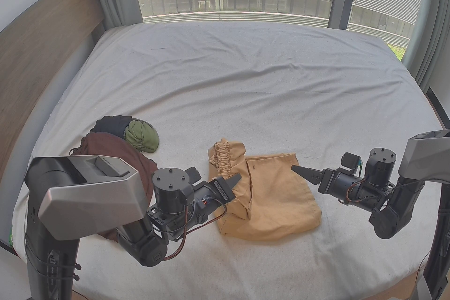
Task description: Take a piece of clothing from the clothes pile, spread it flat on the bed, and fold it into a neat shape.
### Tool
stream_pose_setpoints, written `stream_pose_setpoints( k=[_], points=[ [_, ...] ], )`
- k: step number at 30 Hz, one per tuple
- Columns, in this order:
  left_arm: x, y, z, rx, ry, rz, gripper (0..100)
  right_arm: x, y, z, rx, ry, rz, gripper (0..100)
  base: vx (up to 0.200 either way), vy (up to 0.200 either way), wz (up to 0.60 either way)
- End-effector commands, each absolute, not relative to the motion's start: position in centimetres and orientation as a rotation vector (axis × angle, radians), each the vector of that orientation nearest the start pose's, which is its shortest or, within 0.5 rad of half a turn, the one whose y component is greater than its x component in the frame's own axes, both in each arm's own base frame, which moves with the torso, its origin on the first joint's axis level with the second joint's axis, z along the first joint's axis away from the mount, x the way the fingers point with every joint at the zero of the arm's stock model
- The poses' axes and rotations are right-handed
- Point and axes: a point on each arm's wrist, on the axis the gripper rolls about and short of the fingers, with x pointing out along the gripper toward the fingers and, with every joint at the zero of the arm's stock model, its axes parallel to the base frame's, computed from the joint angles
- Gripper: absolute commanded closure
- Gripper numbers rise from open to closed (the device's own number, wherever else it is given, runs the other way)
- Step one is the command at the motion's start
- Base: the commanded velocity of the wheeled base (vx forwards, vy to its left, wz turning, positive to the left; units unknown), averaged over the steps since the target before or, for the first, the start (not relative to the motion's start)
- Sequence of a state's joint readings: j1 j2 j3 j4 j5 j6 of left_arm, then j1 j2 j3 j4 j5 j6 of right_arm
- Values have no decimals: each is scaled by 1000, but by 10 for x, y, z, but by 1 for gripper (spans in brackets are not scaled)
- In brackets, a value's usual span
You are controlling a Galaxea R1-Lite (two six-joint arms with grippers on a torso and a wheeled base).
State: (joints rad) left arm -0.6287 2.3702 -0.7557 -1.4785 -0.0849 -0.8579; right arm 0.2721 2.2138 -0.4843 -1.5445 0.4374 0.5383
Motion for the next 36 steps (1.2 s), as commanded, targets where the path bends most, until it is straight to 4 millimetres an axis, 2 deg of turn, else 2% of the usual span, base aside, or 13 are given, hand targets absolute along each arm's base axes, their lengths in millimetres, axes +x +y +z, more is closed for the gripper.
stream_pose_setpoints(
  k=[1,10,28,36],
  points=[
    [314,-242,18,-802,440,-636,100,313,95,41,529,357,641,0,0,0,0],
    [321,-268,11,-794,473,-661,100,317,88,42,532,341,618,0,0,0,0],
    [329,-298,1,-767,534,-673,100,326,79,47,535,301,594,0,0,0,0],
    [323,-305,-6,-751,568,-674,100,326,79,47,535,299,593,0,0,0,0]
  ],
)
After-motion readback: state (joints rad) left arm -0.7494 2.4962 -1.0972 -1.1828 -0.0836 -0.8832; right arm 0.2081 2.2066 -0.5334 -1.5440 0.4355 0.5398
